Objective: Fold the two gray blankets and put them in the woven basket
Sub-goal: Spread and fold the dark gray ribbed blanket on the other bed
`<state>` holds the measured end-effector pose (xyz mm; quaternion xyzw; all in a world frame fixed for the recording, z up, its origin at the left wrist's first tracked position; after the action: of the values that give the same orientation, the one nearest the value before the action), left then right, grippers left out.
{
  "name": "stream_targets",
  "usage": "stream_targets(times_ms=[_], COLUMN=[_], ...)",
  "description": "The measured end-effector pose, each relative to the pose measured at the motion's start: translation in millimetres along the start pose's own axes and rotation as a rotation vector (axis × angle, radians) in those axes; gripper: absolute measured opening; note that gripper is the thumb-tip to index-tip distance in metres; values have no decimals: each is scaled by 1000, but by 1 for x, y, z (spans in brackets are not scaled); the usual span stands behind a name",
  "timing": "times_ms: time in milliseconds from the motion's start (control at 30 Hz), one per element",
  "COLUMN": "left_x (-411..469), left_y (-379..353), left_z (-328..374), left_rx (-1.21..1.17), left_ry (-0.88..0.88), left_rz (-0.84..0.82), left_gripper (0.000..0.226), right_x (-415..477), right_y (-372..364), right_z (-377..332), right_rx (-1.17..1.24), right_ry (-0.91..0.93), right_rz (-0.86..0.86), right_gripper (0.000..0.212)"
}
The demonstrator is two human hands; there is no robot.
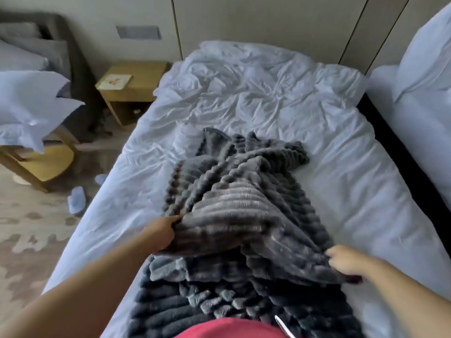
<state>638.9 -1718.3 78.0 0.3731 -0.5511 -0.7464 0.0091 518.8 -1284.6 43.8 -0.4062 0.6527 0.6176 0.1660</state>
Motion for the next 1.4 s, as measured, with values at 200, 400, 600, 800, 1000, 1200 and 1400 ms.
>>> stream_targets(times_ms=[200,400,600,800,1000,1200,1400], left_x=[-66,-19,25,81,108,107,206], left_y=[-142,-100,-47,-57,-142,-141,-52], left_z=[-29,-25,-11,22,41,54,38], left_rx=[531,276,-244,-244,243,299,-342], left_ry=[-6,159,154,-109,-187,-227,141], left_rz=[-733,-405,16,29,-421,-756,-192], left_gripper=[37,31,37,56,39,37,30], right_x=[-25,29,80,145,206,203,241], right_y=[-139,-77,23,72,-37,-68,42], right_z=[24,0,-70,-146,-171,-175,-158], right_rx=[-452,-313,157,376,170,-65,377], right_ry=[-115,-184,-166,126,55,-10,-87], right_rz=[-725,-323,258,520,-21,-66,347], right_gripper=[48,24,24,36,41,29,21])
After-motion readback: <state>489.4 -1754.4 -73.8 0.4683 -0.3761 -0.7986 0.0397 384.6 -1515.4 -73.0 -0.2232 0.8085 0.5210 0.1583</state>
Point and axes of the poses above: each hand's wrist, its own x-axis towards the middle knuckle, its own y-axis out of the back of the hand, z = x × y, the point moved 9 cm from there along x, towards the middle knuckle, and after that the axes turned 6 degrees about y, right-handed, at the moved point
